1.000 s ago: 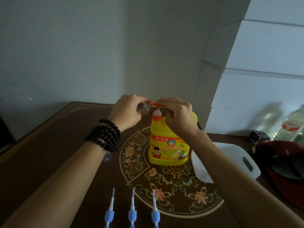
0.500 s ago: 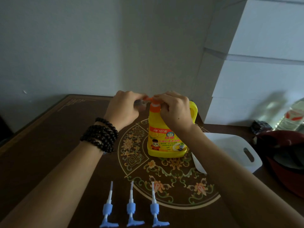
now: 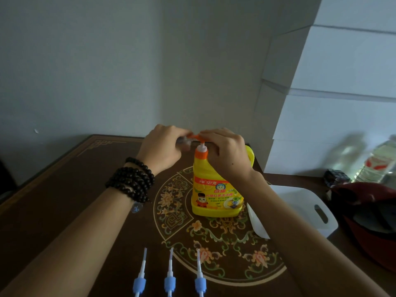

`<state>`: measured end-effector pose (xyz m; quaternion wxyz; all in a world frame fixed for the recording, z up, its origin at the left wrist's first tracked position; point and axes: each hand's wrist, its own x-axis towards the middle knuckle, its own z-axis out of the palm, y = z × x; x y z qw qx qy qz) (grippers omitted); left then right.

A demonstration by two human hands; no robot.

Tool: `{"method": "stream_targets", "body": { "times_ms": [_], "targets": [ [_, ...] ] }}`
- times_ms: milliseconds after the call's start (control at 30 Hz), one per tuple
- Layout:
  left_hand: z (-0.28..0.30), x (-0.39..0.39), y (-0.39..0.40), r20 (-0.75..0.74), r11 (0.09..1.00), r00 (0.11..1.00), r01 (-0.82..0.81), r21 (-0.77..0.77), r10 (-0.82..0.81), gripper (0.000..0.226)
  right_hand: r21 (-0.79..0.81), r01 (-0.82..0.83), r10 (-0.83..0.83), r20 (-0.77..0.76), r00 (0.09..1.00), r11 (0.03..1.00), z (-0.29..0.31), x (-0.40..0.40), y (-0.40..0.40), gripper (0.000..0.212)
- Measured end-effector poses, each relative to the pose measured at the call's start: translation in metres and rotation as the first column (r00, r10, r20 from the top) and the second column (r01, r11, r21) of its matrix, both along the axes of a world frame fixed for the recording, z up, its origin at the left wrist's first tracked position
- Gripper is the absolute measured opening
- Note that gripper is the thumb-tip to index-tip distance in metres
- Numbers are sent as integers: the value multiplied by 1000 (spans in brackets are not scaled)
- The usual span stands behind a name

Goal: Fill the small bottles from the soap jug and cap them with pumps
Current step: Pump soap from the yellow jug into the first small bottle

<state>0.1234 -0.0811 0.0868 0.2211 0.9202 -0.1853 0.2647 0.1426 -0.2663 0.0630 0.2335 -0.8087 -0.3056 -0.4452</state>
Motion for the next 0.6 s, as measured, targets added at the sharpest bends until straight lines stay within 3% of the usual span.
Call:
{"method": "stream_targets", "body": {
  "times_ms": [167, 433, 600],
  "targets": [
    [-3, 1, -2, 26, 1000, 1000, -3, -3, 3, 29, 105, -43, 44, -9, 999, 994, -4, -2, 4, 31],
    [-22, -2, -2, 10, 999, 1000, 1, -49, -1, 27, 125, -84, 87, -26, 996, 989, -17, -2, 5, 41],
    [-8, -2, -1, 26, 999, 1000, -5, -52, 6, 25, 46, -54, 57, -65, 996, 997, -2, -3, 4, 21]
  ]
}}
